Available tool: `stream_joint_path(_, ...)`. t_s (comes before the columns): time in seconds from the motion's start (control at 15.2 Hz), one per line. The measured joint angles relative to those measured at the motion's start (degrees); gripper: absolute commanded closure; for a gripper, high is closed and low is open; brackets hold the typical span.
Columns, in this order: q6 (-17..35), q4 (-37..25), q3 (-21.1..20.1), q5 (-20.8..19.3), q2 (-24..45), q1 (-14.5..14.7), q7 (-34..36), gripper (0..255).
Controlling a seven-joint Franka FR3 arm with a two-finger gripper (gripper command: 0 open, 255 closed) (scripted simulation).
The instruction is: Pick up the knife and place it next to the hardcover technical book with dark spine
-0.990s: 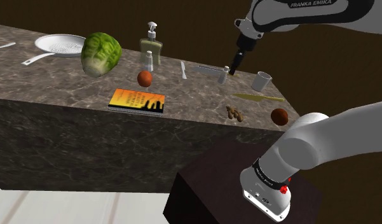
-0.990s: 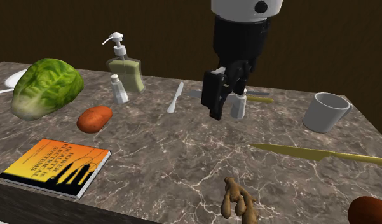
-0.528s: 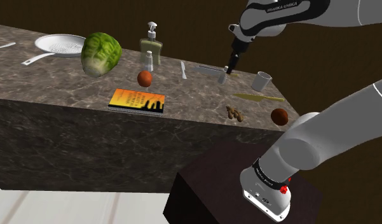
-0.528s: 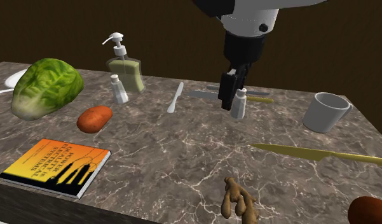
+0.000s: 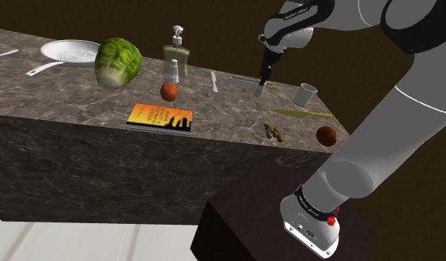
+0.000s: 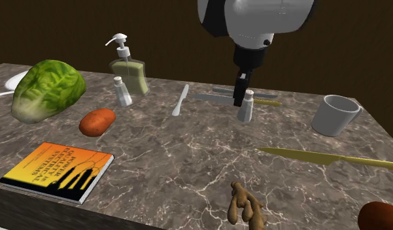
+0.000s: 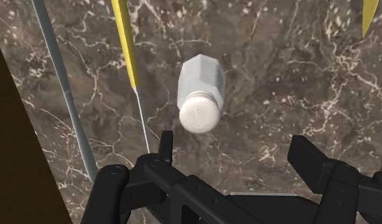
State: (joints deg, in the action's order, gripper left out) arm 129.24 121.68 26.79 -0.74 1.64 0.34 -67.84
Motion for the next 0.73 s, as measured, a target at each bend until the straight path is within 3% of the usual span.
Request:
stream_joint_path(0.46, 0.29, -15.54, -1.45, 9.69, 17.09, -4.38, -15.15, 0)
stream_joint_path(0.73, 2.12, -16.38, -2.18, 11.23, 19.93, -5.45, -17.24, 0)
